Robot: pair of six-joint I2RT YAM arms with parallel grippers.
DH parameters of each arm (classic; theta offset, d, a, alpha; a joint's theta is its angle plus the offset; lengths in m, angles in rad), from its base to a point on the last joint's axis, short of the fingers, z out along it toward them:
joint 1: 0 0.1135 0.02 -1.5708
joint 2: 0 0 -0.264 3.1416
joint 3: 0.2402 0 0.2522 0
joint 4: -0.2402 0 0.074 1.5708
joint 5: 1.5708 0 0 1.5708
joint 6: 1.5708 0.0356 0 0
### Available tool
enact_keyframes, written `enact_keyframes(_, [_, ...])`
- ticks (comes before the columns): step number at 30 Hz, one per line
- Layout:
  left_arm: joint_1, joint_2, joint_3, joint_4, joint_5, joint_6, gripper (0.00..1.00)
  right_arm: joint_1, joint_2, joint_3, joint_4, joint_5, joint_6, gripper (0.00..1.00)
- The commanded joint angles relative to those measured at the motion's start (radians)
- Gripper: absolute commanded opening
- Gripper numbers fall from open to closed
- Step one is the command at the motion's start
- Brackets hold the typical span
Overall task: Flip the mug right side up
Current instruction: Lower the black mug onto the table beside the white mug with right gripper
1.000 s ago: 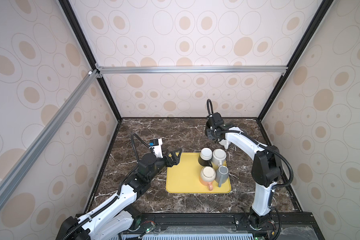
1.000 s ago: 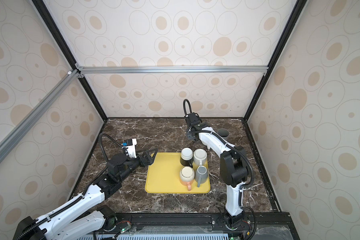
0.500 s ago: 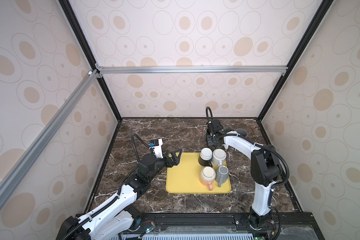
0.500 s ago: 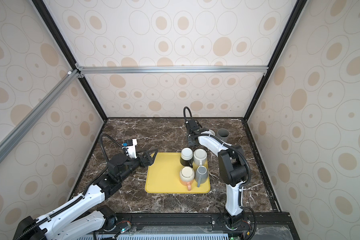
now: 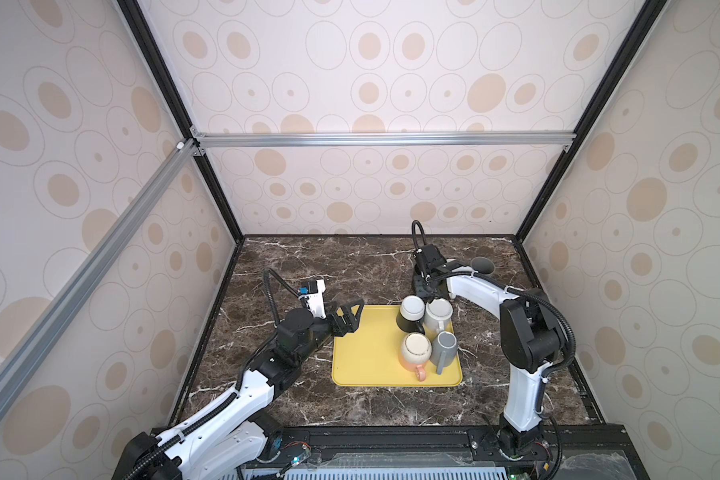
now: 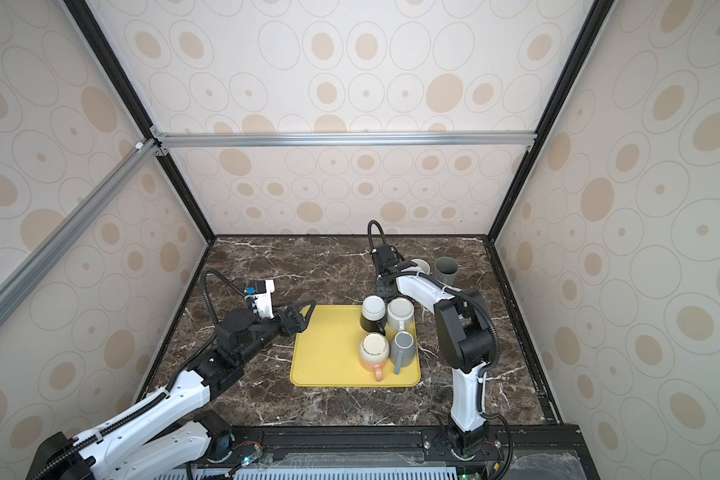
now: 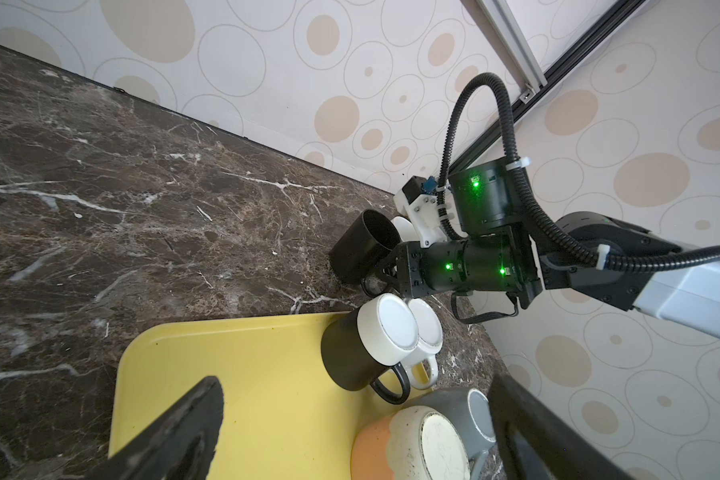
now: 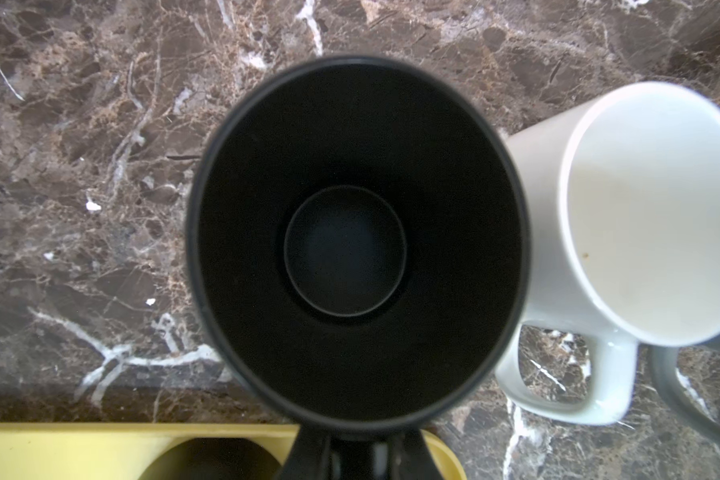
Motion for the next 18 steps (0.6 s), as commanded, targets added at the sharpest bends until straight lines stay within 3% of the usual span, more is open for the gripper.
enact_keyframes(1, [0.008,-0.015,0.001,0.014,0.000,0.003,1.00,-0.007,-0.014,0.003,0.054,0.026,0.018,0.01])
enact_keyframes(18, [0.009,-0.025,-0.010,0.014,-0.003,0.002,1.00,-0.007,-0.035,-0.008,0.037,0.016,0.017,0.24])
